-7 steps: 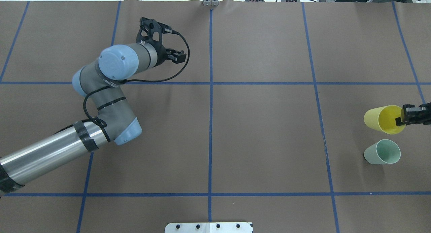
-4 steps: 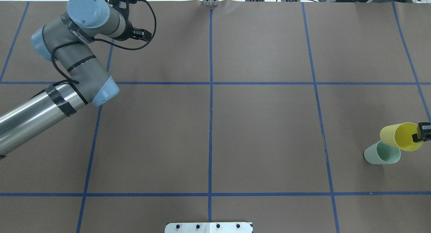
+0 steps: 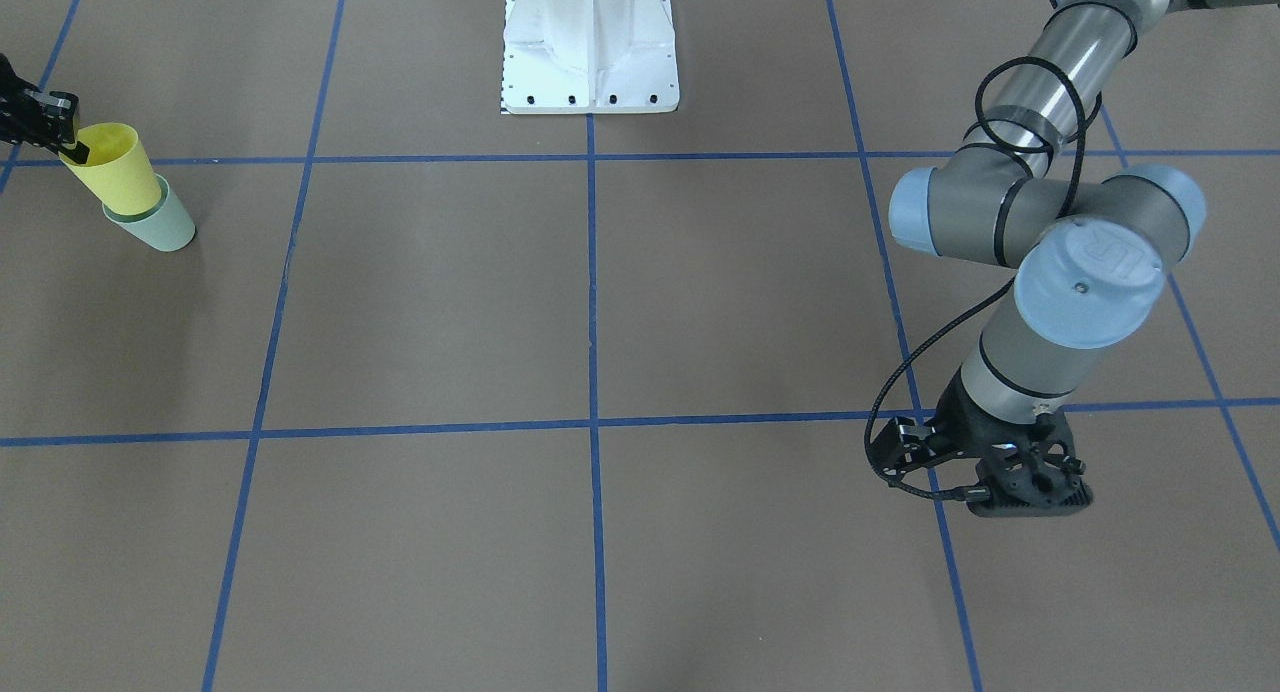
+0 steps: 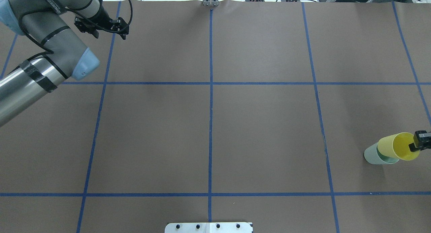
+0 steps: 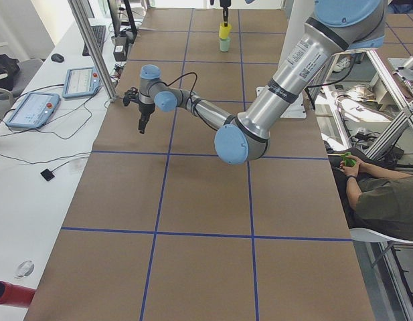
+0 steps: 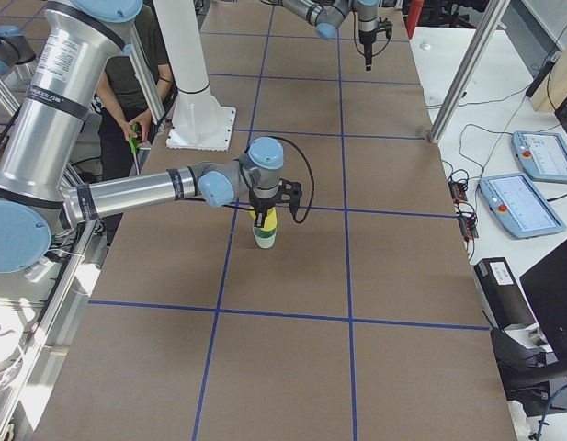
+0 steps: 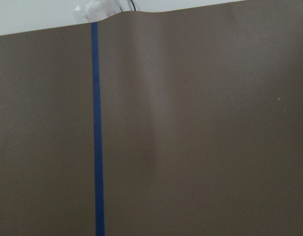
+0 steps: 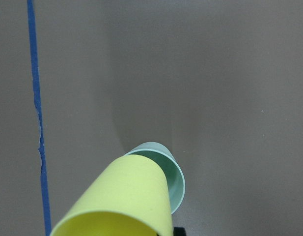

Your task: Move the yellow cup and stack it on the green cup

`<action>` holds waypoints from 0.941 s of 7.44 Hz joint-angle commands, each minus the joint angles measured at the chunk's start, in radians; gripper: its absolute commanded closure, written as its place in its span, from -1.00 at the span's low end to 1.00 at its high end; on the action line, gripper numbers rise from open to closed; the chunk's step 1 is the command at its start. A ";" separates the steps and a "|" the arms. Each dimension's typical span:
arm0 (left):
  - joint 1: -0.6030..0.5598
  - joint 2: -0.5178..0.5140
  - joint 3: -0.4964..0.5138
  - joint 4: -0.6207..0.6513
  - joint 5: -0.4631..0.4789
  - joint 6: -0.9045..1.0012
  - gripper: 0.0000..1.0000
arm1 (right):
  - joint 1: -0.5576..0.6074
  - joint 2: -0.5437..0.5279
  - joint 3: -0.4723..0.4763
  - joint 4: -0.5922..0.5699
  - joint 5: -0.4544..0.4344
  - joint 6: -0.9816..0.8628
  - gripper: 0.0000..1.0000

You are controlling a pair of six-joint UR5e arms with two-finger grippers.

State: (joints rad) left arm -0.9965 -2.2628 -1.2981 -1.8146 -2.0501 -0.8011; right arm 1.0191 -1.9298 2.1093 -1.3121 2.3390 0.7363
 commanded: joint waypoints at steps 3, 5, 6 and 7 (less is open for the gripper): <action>-0.013 -0.001 -0.003 0.005 -0.028 -0.001 -0.98 | 0.001 0.014 -0.034 0.002 0.028 -0.005 1.00; -0.013 -0.003 -0.003 0.005 -0.028 -0.001 -0.98 | 0.003 0.006 -0.034 0.001 0.046 -0.005 1.00; -0.013 -0.003 -0.003 0.004 -0.028 -0.003 -0.98 | 0.003 0.003 -0.035 0.001 0.054 -0.005 1.00; -0.013 -0.003 -0.003 0.004 -0.030 -0.004 -0.98 | 0.003 0.000 -0.040 0.001 0.053 -0.005 1.00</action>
State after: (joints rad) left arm -1.0093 -2.2654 -1.3008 -1.8099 -2.0790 -0.8037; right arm 1.0216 -1.9257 2.0737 -1.3114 2.3883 0.7317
